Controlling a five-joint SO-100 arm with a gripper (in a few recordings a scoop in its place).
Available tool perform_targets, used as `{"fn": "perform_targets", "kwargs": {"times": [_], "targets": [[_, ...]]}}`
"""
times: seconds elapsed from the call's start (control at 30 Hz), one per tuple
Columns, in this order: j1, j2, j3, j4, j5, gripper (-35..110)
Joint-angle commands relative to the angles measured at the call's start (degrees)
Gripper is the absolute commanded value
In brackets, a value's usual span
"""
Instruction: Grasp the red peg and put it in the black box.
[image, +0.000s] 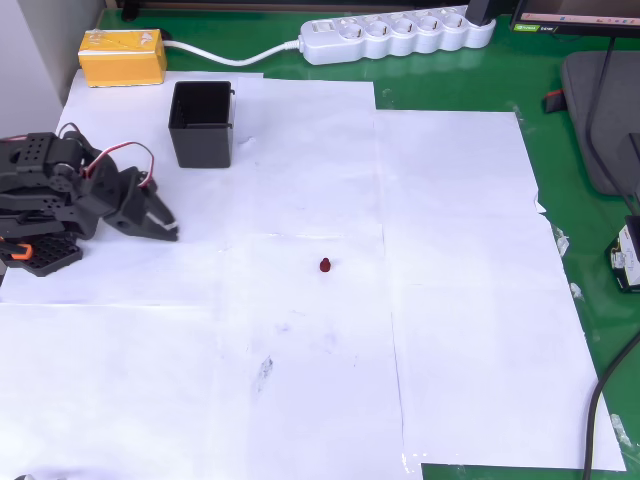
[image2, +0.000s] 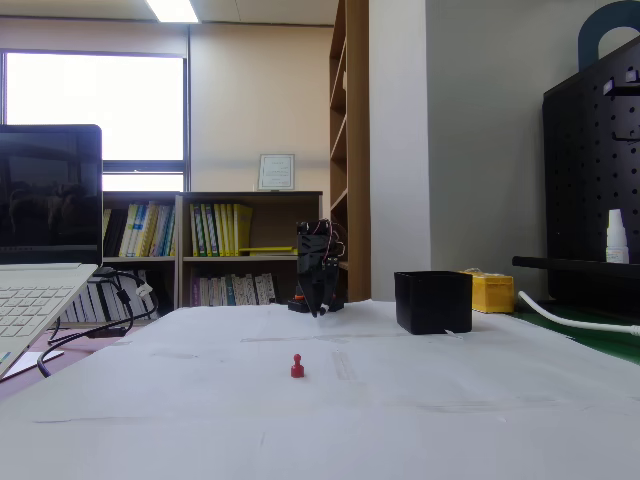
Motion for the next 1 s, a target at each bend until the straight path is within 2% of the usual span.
{"fn": "perform_targets", "kwargs": {"times": [0.0,0.07,0.37,0.73,0.97], "targets": [[0.70,9.84,-4.22,-14.68,-0.79,0],[0.62,16.44,-4.13,-23.12,-1.05,0],[1.32,52.82,-3.87,-72.60,-0.18,0],[2.20,73.30,-4.31,-99.14,3.87,0],[2.64,92.99,0.35,-117.69,3.87,0]]}}
